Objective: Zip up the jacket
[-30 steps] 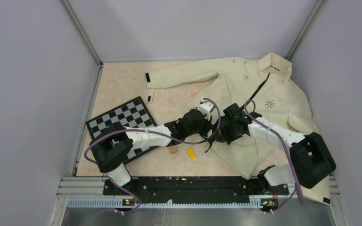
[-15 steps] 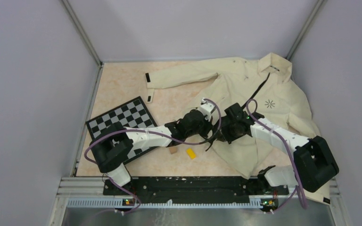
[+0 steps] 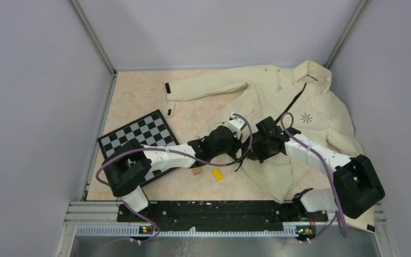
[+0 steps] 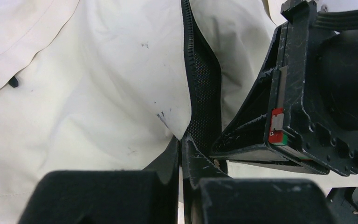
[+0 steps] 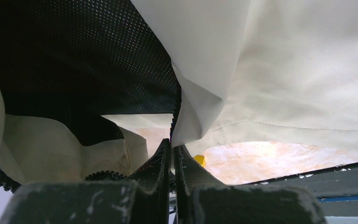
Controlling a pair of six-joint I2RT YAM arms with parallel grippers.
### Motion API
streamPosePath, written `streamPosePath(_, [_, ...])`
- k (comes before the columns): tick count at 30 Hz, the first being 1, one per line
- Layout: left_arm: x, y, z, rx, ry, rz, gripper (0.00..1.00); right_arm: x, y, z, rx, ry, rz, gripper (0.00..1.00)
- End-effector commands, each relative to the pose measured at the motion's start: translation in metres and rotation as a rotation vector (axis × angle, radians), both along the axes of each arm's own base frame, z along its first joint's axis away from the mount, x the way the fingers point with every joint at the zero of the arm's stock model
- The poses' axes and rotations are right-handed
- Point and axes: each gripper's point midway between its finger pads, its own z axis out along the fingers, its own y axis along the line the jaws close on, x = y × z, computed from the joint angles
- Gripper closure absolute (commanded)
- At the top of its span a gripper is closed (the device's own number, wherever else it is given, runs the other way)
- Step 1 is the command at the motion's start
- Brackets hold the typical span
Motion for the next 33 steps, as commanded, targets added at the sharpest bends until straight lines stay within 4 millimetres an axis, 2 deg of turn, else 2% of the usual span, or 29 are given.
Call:
streamPosePath(1, [0.0, -0.009, 0.011, -0.028, -0.052, -0.023, 1.0, 0.016, -0.002, 0.014, 0.012, -0.058, -0.034, 1.0])
streamPosePath(12, [-0.005, -0.013, 0.009, 0.003, -0.085, -0.055, 1.0, 0.017, -0.005, 0.02, 0.026, -0.092, -0.057, 1.0])
streamPosePath(18, [-0.006, -0.011, 0.007, 0.028, -0.106, -0.047, 1.0, 0.019, 0.005, 0.027, 0.122, -0.125, -0.087, 1.0])
streamPosePath(26, [-0.011, -0.013, 0.012, 0.031, -0.12, -0.055, 1.0, 0.018, 0.004, 0.019, 0.162, -0.067, -0.159, 1.0])
streamPosePath(33, [-0.019, -0.015, 0.008, 0.052, -0.144, -0.08, 1.0, 0.031, 0.012, 0.017, 0.246, -0.037, -0.176, 1.0])
